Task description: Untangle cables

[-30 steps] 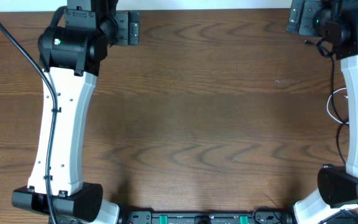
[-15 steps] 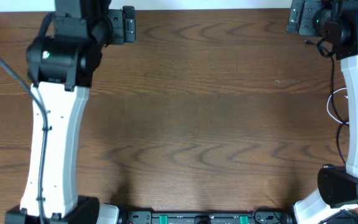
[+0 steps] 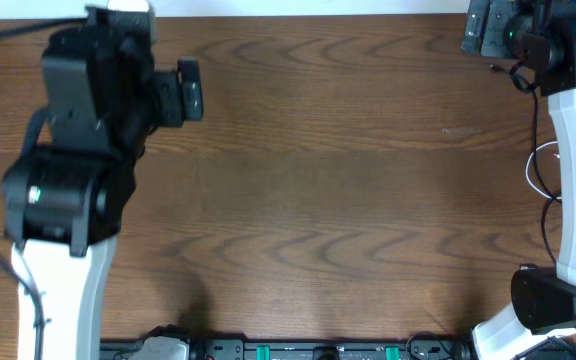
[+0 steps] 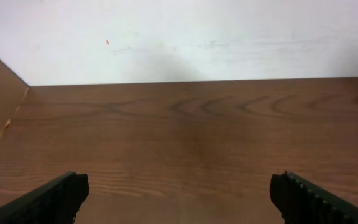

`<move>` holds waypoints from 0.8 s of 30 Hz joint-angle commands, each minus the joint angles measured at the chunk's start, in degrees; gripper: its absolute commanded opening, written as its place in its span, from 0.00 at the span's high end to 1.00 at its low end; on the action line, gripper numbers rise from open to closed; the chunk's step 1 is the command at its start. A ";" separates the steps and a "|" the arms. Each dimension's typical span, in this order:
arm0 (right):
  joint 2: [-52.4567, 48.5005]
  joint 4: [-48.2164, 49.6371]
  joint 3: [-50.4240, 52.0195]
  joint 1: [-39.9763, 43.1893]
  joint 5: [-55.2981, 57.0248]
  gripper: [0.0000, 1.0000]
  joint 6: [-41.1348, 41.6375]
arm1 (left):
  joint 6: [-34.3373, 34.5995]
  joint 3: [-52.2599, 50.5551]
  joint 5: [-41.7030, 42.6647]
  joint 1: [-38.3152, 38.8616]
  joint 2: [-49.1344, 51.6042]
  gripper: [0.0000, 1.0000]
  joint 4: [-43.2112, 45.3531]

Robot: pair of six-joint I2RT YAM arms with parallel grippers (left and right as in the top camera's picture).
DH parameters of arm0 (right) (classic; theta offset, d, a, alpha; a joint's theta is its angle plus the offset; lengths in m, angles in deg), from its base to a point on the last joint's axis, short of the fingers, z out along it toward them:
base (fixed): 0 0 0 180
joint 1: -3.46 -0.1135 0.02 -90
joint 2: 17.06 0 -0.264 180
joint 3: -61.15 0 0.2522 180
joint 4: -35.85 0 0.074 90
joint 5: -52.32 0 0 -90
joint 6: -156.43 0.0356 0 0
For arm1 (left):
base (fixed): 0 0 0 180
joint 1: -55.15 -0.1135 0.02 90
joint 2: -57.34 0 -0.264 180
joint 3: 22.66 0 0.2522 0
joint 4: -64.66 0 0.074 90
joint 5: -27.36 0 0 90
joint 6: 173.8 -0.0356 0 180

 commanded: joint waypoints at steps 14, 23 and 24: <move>0.57 -0.09 -0.39 -0.26 0.70 0.01 -0.85 | 0.37 -11.85 0.33 -2.03 -21.94 0.02 0.20; 0.57 -0.09 -0.39 -0.26 0.70 0.01 -0.85 | 2.29 -16.90 0.81 -5.62 -28.92 0.02 0.22; 0.57 -0.09 -0.39 -0.26 0.70 0.01 -0.85 | 2.29 -17.38 0.94 -5.73 -29.57 0.02 0.22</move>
